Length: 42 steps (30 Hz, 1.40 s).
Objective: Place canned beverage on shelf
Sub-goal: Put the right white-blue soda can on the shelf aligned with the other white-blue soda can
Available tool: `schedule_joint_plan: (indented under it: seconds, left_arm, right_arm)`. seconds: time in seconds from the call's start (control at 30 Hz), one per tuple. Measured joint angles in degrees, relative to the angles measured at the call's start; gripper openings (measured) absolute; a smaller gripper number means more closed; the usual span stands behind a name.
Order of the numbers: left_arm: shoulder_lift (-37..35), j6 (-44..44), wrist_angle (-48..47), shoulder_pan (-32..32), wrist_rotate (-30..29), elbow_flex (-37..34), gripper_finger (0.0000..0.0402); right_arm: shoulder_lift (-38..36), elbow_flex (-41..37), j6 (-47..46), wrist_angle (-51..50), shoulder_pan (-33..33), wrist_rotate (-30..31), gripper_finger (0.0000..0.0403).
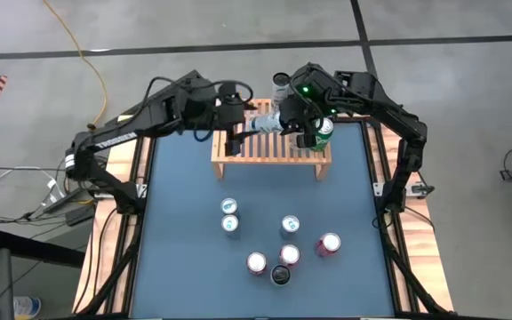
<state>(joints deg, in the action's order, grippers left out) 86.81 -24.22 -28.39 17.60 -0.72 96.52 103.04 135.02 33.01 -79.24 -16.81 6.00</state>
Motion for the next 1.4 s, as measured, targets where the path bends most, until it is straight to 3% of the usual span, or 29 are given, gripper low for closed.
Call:
schedule_joint_plan:
  seconds: [0.37, 0.5, 0.7, 0.97, 1.1, 1.23, 1.4]
  left_arm:
    - [4.1, 0.0, 1.5, 5.1, 7.1, 0.4, 0.0293]
    - [5.4, 0.3, 1.5, 6.0, 13.2, 0.3, 0.0293]
    - [6.9, -4.5, 1.8, 6.4, 11.3, 0.2, 0.0293]
    - [7.1, -4.9, 2.3, 8.4, 15.4, 0.3, 0.0293]
    - [7.1, -4.3, 2.2, 9.7, 20.7, 0.3, 0.0292]
    - [7.1, -3.1, 2.2, 10.5, 22.6, 0.3, 0.0272]
    - [7.1, -3.5, 2.2, 11.0, 22.8, 0.3, 0.0235]
  right_arm:
    - [0.0, 0.0, 1.9, 0.1, 0.0, -0.1, 0.0154]
    - [0.0, 0.0, 2.0, 0.7, 0.0, -0.2, 0.0154]
    - [0.0, 0.0, 1.5, 1.1, -0.2, -1.6, 0.0154]
    - [0.0, 0.0, 1.5, 2.8, -0.2, -1.6, 0.0154]
    - [0.0, 0.0, 1.9, 4.0, -0.2, -2.0, 0.0162]
    - [0.0, 0.0, 1.9, 5.0, -0.2, -2.1, 0.0192]
    - [0.0, 0.0, 2.0, 5.3, -0.2, -2.1, 0.0187]
